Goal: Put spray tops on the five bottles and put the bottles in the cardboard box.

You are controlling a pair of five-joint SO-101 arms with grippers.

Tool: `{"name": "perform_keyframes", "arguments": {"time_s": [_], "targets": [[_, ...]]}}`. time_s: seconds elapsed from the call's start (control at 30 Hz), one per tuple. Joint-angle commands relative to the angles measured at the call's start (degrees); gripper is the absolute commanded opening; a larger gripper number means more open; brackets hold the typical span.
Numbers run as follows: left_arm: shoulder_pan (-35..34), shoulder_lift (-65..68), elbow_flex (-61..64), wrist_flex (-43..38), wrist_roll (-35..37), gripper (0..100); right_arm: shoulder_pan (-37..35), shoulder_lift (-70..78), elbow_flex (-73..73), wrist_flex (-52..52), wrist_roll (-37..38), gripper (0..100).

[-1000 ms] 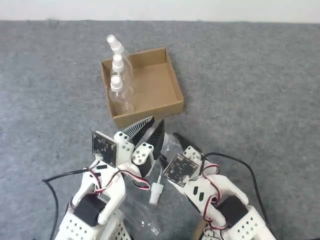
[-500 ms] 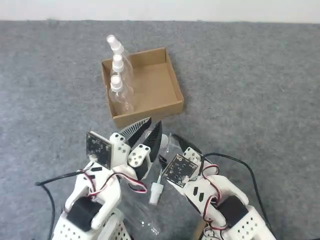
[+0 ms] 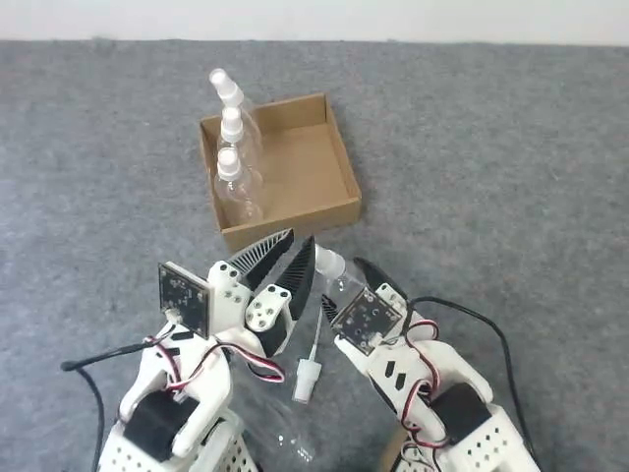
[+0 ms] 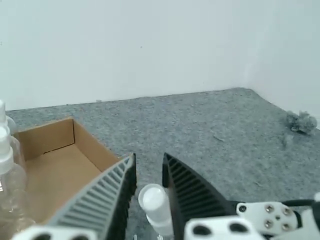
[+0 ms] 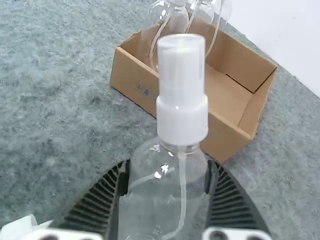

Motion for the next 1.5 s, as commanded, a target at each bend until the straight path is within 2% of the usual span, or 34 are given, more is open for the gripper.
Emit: {"name": "perform_keyframes", "arguments": {"time_s": [0.0,0.27,0.4,0.7,0.93,1.03,1.17,1.47], "targets": [[-3.3,-1.0,-2.9,0.3,-0.5,8,0.8,-1.1,-3.6,-1.9,-3.4,11.0],[-14.1,-1.0,-0.8,0.4,0.7,8,0.8,-1.1,-4.6,-2.2,-9.3,11.1],[-14.5,-1.0,1.8,-0.1,4.2,8,0.3,-1.1,-6.4,-1.8,-11.7,11.1],[-14.3,-1.0,3.6,-0.2,4.3,8,-6.5,-1.1,-6.6,-2.2,-11.5,11.1],[-4.9,-1.0,5.9,0.3,4.0,8,-7.8,-1.1,-6.7,-2.3,-11.3,11.1],[-1.4,-1.0,6.8,0.3,4.0,8,-7.8,-1.1,-6.3,-2.3,-7.7,11.1],[1.8,-1.0,8.7,0.4,-0.1,8,-7.6,-1.1,-6.2,-2.3,-6.0,11.1],[2.9,-1.0,8.7,1.8,-0.7,8,-7.3,-1.1,-6.1,-1.9,-6.0,11.1]]}}
